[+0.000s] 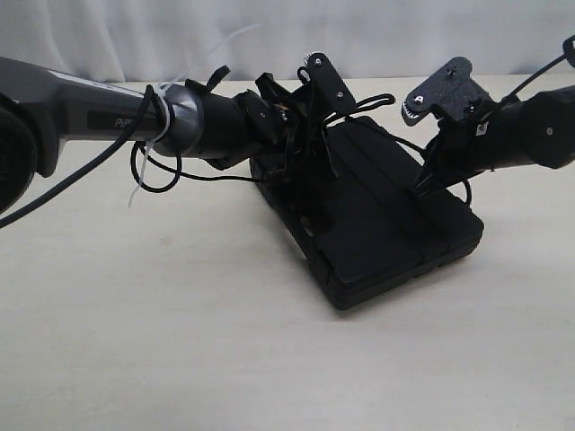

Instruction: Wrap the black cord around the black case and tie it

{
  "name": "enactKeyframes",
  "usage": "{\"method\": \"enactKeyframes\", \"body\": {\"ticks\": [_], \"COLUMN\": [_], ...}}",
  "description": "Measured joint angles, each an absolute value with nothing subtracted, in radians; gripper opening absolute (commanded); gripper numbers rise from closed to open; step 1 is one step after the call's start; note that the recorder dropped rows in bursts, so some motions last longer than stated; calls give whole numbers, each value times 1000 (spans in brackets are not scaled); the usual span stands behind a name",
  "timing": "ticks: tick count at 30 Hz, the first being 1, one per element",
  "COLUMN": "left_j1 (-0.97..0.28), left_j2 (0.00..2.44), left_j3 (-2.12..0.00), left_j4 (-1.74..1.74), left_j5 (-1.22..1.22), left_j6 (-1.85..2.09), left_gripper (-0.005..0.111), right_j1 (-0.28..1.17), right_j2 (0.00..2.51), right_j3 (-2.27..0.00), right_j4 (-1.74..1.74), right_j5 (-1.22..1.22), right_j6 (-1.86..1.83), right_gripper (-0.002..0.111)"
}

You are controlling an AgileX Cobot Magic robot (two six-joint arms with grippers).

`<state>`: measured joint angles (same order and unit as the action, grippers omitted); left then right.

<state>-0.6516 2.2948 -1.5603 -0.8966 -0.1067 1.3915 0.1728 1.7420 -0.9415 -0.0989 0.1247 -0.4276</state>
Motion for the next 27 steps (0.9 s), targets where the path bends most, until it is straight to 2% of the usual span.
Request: {"method": "enactKeyframes", "body": {"ticks": [19, 27], "left_j1": [-652, -652], "left_j2": [2295, 2295], "left_j3": [-1560, -1594], "left_j4": [-897, -858], "left_j5": [-103, 67], "left_j6": [1391, 1396], "left_gripper": [0, 0], "right_j1": [145, 145], "right_j2": [1695, 1701], "right_j3": [-933, -931], "right_j4": [-95, -95], "right_j5": [107, 67], "right_j6": [-393, -378], "right_gripper": [4, 4]}}
